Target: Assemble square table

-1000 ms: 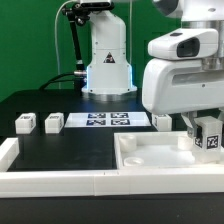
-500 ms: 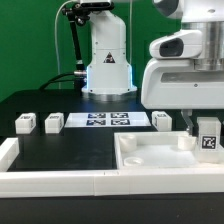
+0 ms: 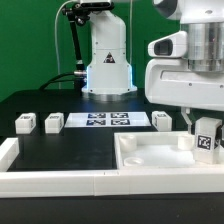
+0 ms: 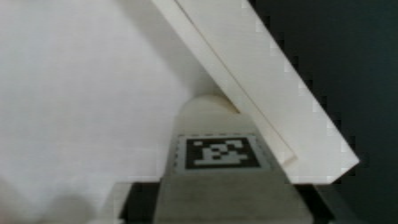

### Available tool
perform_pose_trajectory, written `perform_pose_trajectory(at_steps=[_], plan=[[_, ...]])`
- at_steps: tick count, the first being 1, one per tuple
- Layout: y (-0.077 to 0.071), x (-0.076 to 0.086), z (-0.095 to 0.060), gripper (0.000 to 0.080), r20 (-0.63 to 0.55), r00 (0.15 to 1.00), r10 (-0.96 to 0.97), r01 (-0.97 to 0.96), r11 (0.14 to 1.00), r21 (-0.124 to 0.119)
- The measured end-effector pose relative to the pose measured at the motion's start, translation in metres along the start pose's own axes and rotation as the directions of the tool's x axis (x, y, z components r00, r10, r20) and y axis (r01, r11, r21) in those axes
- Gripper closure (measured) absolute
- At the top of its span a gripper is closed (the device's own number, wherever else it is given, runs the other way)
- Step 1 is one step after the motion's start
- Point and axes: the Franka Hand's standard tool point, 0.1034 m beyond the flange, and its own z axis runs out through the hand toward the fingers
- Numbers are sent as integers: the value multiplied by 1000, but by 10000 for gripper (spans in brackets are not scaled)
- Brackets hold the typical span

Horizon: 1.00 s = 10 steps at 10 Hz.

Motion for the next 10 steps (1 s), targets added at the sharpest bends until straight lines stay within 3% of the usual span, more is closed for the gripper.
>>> perform_pose_trajectory(at_steps=[4, 6, 7, 8, 9, 10], plan=[[-1, -1, 0, 508, 15, 964, 266, -266, 964, 6], [-1, -2, 0, 508, 16, 968, 250, -250, 968, 7], [-1, -2, 0, 287, 15, 977, 214, -214, 977, 7], [-1, -2, 0, 287, 16, 983, 185, -185, 983, 6], [-1, -2, 0, 175, 16, 989, 146, -146, 989, 6], [-1, -2, 0, 157, 14, 999, 30, -30, 1000, 8]])
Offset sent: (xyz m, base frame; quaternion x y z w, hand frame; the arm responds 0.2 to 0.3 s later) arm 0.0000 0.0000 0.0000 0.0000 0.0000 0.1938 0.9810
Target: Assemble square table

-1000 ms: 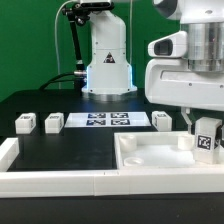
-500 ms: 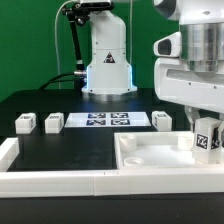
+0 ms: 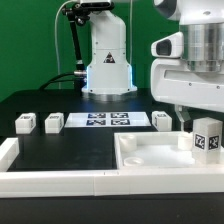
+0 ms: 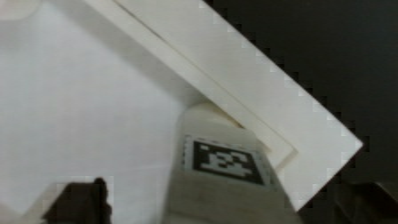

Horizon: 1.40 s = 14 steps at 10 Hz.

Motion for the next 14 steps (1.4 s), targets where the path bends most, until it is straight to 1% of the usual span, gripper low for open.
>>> perform_pose_trajectory(at_steps=[3, 4, 5, 6, 9, 11, 13, 14], plan=[[0, 0, 0, 151, -1, 978, -209, 209, 978, 1], [0, 0, 0, 150, -2, 954, -300, 300, 954, 0], [0, 0, 0, 150, -5, 923, -386, 386, 923, -6], [-1, 0, -1, 150, -7, 878, -479, 479, 878, -8], [-2, -1, -1, 150, -5, 741, -671, 671, 741, -8], [-1, 0, -1, 150, -4, 653, -758, 758, 653, -9], [-1, 1, -1, 150, -2, 559, -829, 829, 558, -18], [0, 1, -1, 150, -2, 549, -836, 836, 549, -18]])
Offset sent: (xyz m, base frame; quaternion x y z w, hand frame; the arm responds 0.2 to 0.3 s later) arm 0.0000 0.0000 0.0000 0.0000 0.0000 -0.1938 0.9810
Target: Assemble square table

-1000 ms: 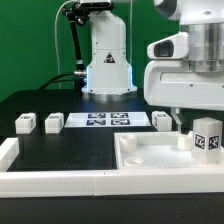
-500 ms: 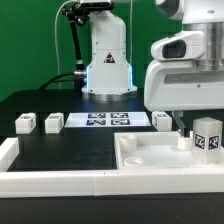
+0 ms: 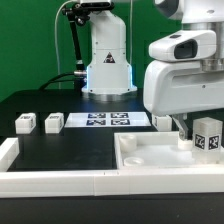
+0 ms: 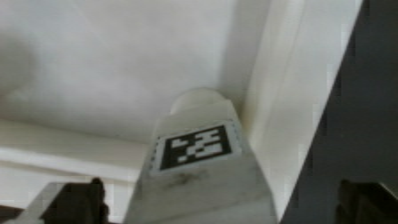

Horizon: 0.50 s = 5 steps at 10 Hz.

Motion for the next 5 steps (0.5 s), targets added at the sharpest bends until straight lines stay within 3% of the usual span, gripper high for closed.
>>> perform_pose_trajectory(at_steps=[2, 3, 5], plan=[[0, 0, 0, 416, 0, 1000, 2, -2, 1000, 0], [1, 0, 0, 511, 0, 1000, 2, -2, 1000, -1], [1, 0, 0, 510, 0, 1000, 3, -3, 1000, -1]])
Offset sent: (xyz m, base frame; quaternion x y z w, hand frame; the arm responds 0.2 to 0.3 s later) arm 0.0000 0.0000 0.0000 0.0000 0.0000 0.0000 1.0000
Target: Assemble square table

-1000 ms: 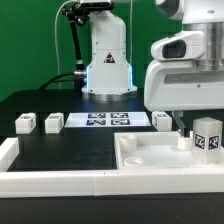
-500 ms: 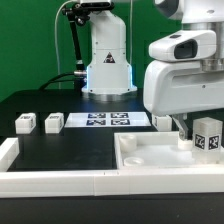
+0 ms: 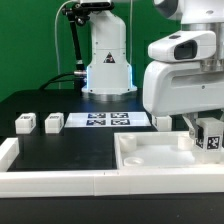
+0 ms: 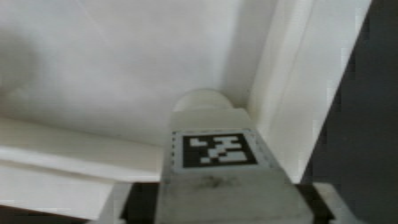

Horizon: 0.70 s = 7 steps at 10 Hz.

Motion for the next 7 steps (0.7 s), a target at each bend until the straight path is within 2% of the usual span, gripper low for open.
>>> perform_pose_trajectory(at_steps=[3, 6, 7], plan=[[0, 0, 0, 510, 0, 990, 139, -139, 990, 2], [0, 0, 0, 509, -4, 904, 427, -426, 904, 4], [0, 1, 0, 509, -4, 847, 531, -531, 847, 10]])
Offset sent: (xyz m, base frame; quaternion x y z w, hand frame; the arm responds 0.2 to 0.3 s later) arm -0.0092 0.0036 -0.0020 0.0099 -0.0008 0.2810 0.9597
